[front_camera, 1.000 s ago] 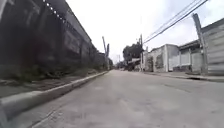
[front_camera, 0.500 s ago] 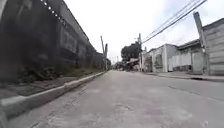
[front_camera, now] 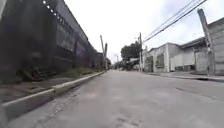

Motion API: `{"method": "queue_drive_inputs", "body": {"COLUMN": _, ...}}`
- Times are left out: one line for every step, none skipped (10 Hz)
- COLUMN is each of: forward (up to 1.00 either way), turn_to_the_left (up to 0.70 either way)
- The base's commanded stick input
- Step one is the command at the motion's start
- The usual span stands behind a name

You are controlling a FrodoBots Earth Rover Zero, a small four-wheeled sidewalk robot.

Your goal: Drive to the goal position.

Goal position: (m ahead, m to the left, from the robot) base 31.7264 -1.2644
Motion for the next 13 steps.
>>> {"method": "queue_drive_inputs", "body": {"forward": 0.85, "turn_to_the_left": 0.00}}
{"method": "queue_drive_inputs", "body": {"forward": 0.85, "turn_to_the_left": 0.00}}
{"method": "queue_drive_inputs", "body": {"forward": 0.85, "turn_to_the_left": 0.00}}
{"method": "queue_drive_inputs", "body": {"forward": 0.85, "turn_to_the_left": 0.00}}
{"method": "queue_drive_inputs", "body": {"forward": 0.85, "turn_to_the_left": 0.00}}
{"method": "queue_drive_inputs", "body": {"forward": 0.85, "turn_to_the_left": 0.00}}
{"method": "queue_drive_inputs", "body": {"forward": 0.85, "turn_to_the_left": 0.00}}
{"method": "queue_drive_inputs", "body": {"forward": 0.85, "turn_to_the_left": 0.00}}
{"method": "queue_drive_inputs", "body": {"forward": 0.85, "turn_to_the_left": -0.02}}
{"method": "queue_drive_inputs", "body": {"forward": 0.85, "turn_to_the_left": -0.22}}
{"method": "queue_drive_inputs", "body": {"forward": 0.85, "turn_to_the_left": -0.33}}
{"method": "queue_drive_inputs", "body": {"forward": 0.85, "turn_to_the_left": -0.04}}
{"method": "queue_drive_inputs", "body": {"forward": 0.85, "turn_to_the_left": 0.00}}
